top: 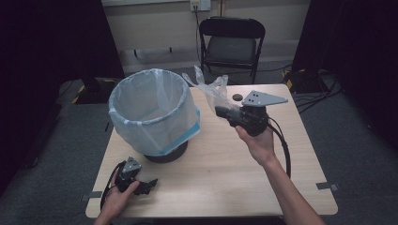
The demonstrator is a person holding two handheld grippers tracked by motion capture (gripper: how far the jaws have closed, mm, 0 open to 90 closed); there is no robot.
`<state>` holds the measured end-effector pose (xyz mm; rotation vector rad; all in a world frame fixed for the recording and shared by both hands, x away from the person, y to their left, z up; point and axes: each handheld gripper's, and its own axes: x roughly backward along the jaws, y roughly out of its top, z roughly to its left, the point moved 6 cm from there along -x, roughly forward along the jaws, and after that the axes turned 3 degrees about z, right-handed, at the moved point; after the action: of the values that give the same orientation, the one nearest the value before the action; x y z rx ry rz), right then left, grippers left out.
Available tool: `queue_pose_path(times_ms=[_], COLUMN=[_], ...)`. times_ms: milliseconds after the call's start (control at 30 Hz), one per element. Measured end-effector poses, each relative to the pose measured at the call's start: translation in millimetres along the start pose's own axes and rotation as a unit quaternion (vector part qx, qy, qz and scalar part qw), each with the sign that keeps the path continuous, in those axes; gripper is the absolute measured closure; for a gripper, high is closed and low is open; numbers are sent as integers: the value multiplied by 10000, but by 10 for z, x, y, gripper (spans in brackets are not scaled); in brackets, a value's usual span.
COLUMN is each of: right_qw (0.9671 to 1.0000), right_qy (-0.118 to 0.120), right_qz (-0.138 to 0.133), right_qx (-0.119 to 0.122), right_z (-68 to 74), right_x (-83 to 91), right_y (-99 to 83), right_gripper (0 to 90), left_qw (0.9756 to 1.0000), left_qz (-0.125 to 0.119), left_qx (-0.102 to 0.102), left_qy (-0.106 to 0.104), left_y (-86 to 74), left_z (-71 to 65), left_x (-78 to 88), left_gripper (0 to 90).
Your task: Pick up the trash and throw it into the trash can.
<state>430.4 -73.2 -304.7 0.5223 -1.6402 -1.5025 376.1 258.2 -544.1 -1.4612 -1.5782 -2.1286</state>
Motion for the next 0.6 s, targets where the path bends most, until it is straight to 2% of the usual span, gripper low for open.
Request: queue_pose_path(times_ms=[333, 600], right_qw=[9994, 9987], right_qy=[273, 363], right_qz=[-127, -159], right_qx=[180, 332], right_z=[88, 97], right_x=[-164, -317], right_y=[321, 547], right_gripper=[900, 900], left_qw=[10000, 10000], left_qz=[1, 4], left_qx=[-1, -7], left_qy=[-1, -7], left_y=[0, -1], left_z=[0, 1], left_x=[0, 1], left_gripper=[0, 0])
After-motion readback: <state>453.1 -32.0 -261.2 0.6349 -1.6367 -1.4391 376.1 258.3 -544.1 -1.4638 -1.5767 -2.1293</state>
